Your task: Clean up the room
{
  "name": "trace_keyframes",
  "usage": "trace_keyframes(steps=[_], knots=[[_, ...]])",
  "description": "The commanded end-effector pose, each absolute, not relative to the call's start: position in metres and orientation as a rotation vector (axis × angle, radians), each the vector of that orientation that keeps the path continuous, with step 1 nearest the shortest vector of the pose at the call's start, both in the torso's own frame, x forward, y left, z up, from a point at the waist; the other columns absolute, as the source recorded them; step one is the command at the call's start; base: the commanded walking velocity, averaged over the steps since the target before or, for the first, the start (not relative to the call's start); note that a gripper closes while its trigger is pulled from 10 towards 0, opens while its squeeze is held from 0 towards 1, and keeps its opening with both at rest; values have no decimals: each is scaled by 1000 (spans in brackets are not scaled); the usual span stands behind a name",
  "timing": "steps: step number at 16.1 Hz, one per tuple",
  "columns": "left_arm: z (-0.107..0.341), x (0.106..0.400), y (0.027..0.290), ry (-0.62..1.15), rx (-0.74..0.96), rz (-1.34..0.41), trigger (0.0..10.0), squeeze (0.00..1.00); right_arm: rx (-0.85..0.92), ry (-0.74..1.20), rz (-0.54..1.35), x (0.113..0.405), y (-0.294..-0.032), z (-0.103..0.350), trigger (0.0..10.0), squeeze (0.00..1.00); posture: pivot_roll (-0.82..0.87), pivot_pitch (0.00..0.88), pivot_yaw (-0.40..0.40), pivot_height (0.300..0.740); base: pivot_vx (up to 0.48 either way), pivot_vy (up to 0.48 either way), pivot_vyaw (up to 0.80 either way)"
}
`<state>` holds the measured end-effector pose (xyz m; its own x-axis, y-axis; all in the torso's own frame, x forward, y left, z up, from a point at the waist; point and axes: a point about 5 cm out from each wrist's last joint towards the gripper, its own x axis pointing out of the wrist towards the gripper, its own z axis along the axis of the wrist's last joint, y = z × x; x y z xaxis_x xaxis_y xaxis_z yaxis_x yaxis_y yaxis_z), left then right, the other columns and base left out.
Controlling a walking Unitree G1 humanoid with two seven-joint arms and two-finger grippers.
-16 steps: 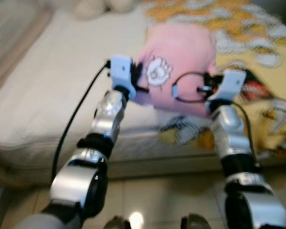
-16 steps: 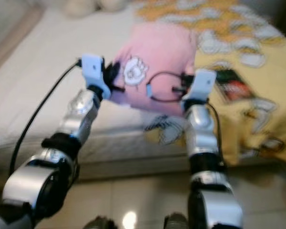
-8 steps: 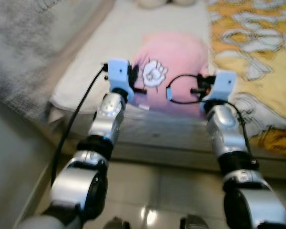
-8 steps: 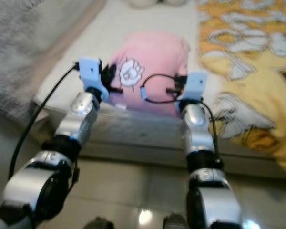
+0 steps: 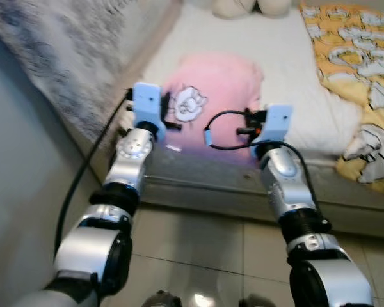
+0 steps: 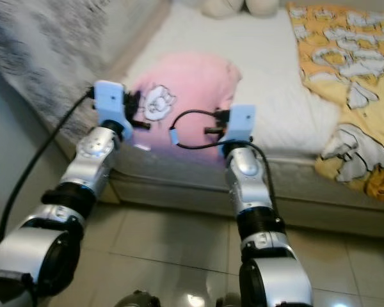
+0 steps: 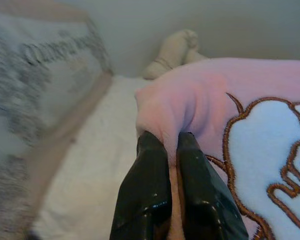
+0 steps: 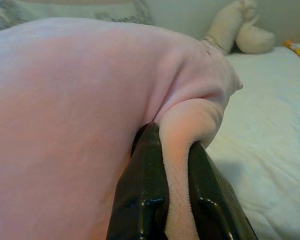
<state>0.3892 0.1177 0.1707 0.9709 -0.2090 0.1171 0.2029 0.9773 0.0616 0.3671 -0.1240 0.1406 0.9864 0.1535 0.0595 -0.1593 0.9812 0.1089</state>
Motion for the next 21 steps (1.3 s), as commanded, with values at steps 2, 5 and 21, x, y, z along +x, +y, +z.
trace_keyframes(steps=[2, 5, 21], knots=[[187, 392, 109, -189, 48, -213, 10000, 0, 94, -98, 144, 369, -132, 151, 10000, 0, -164, 0, 84, 732, 458, 0, 0], [188, 392, 111, -190, 48, -206, 10000, 0, 88, -98, 143, 370, -133, 151, 10000, 0, -164, 0, 84, 732, 458, 0, 0], [187, 394, 113, -170, 22, -149, 10000, 0, 47, -90, 144, 373, -131, 152, 10000, 0, -161, 0, 83, 732, 458, 0, 248]])
